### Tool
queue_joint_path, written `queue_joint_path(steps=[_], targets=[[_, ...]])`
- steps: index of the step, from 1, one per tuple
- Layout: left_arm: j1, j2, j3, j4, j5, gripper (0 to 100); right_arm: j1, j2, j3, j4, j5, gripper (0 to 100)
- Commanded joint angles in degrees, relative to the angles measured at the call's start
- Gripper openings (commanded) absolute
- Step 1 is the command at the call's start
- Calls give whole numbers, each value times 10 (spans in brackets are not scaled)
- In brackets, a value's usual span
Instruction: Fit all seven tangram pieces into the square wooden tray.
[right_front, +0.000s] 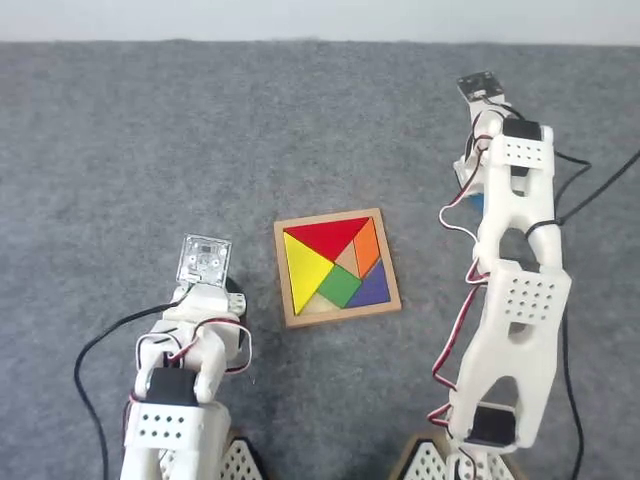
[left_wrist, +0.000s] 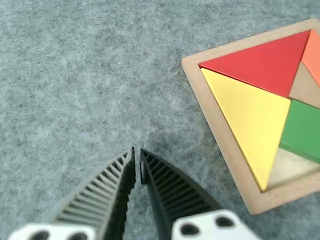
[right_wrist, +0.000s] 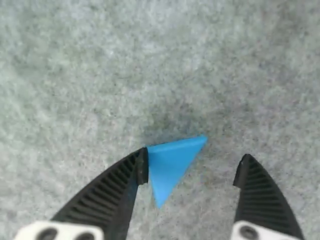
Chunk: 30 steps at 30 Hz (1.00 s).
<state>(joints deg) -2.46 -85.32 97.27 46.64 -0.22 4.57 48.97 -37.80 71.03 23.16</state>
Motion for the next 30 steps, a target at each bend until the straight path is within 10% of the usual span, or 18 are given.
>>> queue_joint_path(steps=[1,12,30], targets=[[-3,-7,-5,1,3,14,-6,-6,-31,5,4,288],[-3,-7,-5,1,3,14,-29,-9,-33,32,-144,288],[-3,-7,-5,1,4,14,-18,21,-34,6,-150,199]])
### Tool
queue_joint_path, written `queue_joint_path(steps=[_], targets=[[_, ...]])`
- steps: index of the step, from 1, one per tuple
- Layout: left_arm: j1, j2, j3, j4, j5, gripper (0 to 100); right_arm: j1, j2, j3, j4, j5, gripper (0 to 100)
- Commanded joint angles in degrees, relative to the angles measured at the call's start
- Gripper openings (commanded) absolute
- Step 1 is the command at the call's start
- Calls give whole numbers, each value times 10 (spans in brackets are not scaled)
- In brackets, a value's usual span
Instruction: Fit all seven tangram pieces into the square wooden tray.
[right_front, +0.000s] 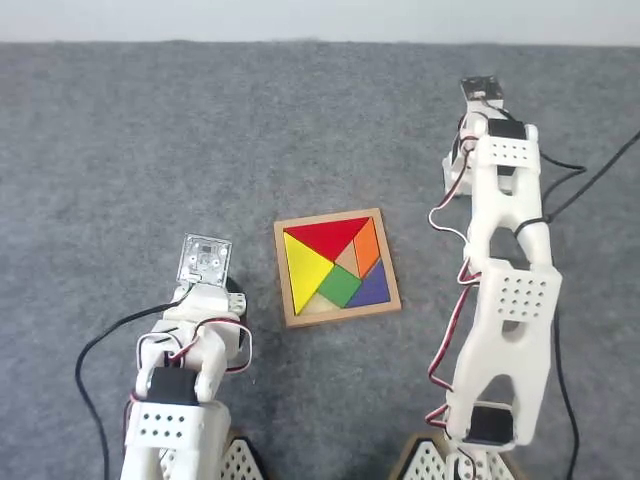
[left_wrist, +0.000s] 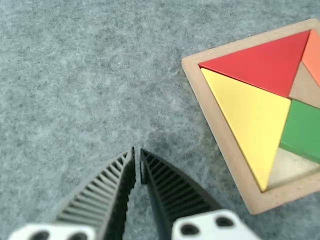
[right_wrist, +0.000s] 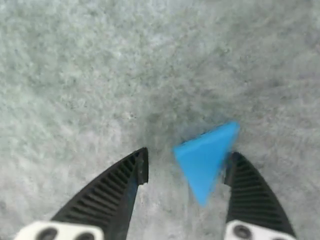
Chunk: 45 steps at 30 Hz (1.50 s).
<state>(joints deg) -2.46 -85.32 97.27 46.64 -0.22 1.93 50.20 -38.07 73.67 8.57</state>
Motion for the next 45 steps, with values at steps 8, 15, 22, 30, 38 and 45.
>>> queue_joint_path(steps=[8,15,22,30,38,45], targets=[[-3,-7,-5,1,4,14,34,29,-54,-19,-5,177],[-3,-7,-5,1,4,14,25,22,-55,36,-21,175],[-3,-7,-5,1,3,14,11,16,-56,94,-9,107],[-3,-7,-5,1,3,14,13,-7,-55,84,-47,118],[-3,-7,-5,1,3,14,11,-9,-56,60,-145,244],[-3,-7,-5,1,3,14,12,-3,-56,2,-203,201]])
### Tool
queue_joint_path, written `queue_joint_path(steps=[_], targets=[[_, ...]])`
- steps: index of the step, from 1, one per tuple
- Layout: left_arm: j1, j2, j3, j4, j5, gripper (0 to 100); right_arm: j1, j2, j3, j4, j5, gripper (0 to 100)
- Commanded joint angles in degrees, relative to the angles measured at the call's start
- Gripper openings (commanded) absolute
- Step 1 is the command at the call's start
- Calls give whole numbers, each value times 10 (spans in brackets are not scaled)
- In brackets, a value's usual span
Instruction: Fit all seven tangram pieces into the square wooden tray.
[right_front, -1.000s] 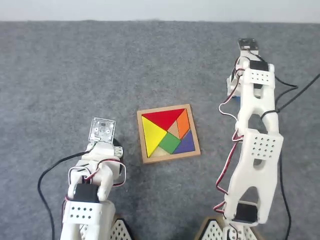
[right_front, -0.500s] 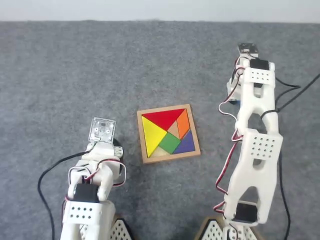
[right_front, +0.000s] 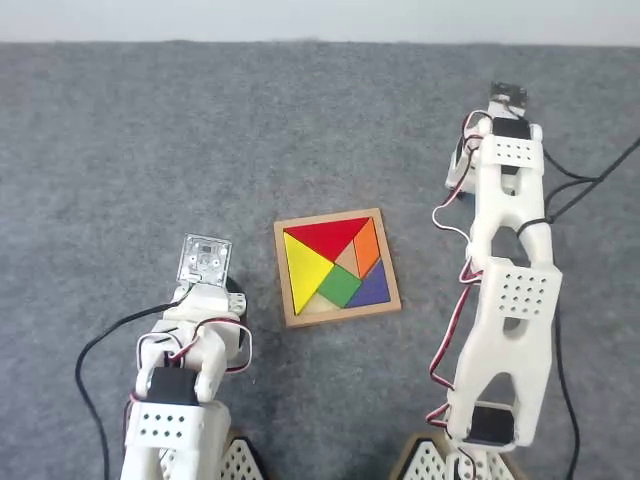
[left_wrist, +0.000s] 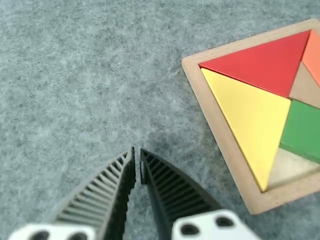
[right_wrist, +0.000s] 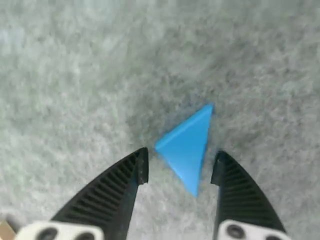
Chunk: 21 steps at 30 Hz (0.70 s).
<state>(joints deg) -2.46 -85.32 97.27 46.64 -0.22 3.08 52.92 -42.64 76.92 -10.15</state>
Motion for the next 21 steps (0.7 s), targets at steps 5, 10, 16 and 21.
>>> queue_joint_path(steps=[5,10,16,21], targets=[[-3,-7,-5,1,3,14,1,-29,-8,-30,-14,202],[-3,-7,-5,1,3,14,5,-29,-7,-22,-14,201],[-3,-7,-5,1,3,14,1,-9,-10,-15,-13,132],[-3,-7,-5,1,3,14,1,-9,-10,-10,-13,116]])
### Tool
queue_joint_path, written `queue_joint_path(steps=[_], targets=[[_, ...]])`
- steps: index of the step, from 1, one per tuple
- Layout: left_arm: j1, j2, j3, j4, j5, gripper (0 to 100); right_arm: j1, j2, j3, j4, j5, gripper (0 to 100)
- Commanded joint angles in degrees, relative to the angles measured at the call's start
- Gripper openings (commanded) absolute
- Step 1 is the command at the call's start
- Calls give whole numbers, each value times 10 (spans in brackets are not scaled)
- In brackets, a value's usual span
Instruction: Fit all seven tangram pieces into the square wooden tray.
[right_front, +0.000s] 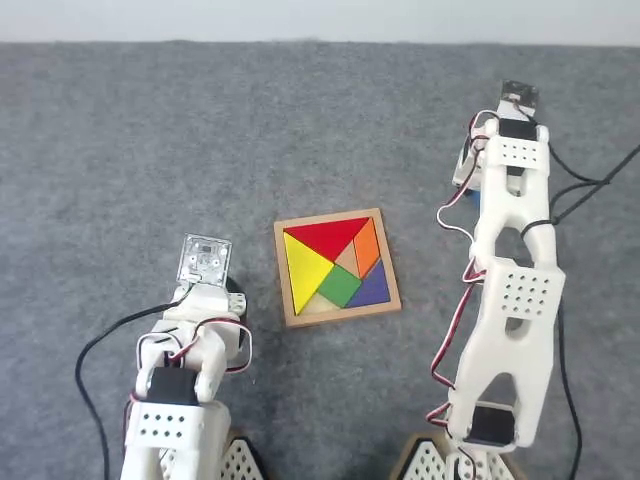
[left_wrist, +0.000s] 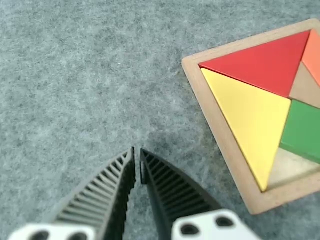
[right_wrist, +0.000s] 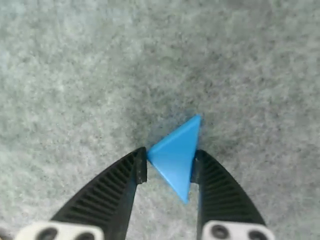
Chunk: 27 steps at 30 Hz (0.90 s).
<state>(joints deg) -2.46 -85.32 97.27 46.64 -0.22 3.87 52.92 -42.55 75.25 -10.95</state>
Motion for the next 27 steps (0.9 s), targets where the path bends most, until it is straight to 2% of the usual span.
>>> queue_joint_path(steps=[1,5,11,20,27], targets=[[-3,-7,-5,1,3,14,-7,-9,-11,7,-5,115],[-3,-7,-5,1,3,14,-7,-15,-11,18,-5,114],[-3,-7,-5,1,3,14,-24,-72,-9,96,-10,114],[-3,-7,-5,1,3,14,-111,-125,-8,215,-26,114],[-3,-7,-5,1,3,14,-192,-220,-4,275,-47,114]])
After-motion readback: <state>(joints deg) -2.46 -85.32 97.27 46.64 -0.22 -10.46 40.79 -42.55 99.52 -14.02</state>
